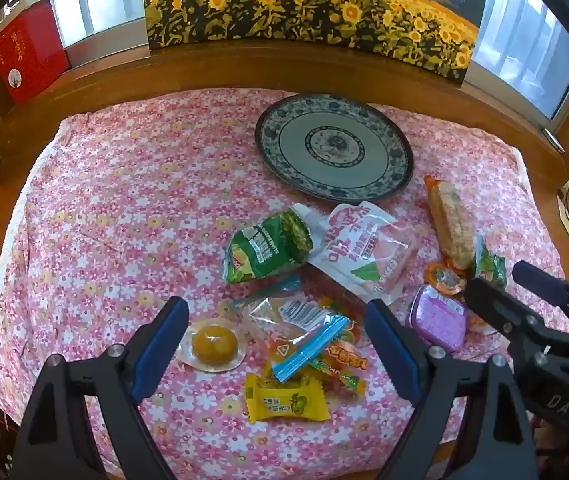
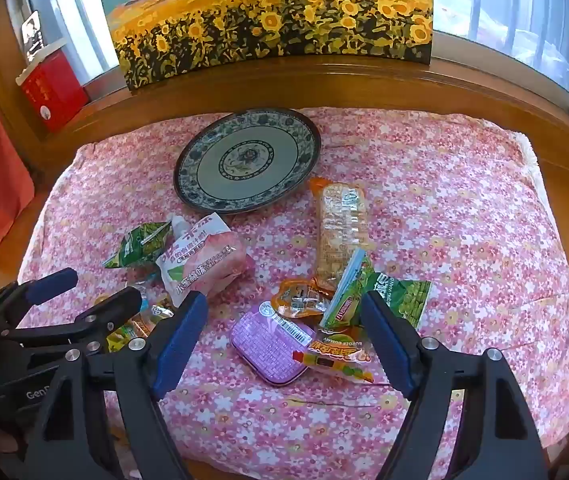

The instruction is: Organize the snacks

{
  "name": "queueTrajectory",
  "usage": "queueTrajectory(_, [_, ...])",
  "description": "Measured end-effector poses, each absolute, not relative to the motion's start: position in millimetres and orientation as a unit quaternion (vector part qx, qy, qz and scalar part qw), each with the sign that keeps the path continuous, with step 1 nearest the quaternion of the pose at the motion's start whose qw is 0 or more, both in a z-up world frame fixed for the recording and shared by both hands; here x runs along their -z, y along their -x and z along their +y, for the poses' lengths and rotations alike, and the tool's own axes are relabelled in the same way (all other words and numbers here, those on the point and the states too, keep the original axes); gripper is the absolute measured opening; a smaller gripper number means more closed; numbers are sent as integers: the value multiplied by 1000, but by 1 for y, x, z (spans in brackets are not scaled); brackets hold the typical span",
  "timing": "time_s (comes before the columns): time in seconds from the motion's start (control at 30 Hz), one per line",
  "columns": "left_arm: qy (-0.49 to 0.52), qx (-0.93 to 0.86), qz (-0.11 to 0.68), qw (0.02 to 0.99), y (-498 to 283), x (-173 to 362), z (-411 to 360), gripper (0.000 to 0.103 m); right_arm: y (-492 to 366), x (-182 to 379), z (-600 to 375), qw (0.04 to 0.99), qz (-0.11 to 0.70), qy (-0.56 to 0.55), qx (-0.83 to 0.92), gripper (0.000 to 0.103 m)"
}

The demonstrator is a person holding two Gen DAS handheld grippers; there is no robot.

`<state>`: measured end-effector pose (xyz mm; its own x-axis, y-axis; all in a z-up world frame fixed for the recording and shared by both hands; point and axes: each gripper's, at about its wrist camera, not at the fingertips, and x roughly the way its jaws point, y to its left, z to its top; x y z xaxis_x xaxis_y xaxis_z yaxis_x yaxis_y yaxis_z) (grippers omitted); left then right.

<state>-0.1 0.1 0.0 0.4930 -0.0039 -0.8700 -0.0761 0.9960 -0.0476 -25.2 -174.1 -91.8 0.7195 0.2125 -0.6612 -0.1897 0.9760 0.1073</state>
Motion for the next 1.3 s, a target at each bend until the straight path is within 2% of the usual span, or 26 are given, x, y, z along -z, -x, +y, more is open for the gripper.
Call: queueTrajectory(1.3, [33,-21,502,864,-4,0,2,93,19,93,-176,926,361,-17,-109,81])
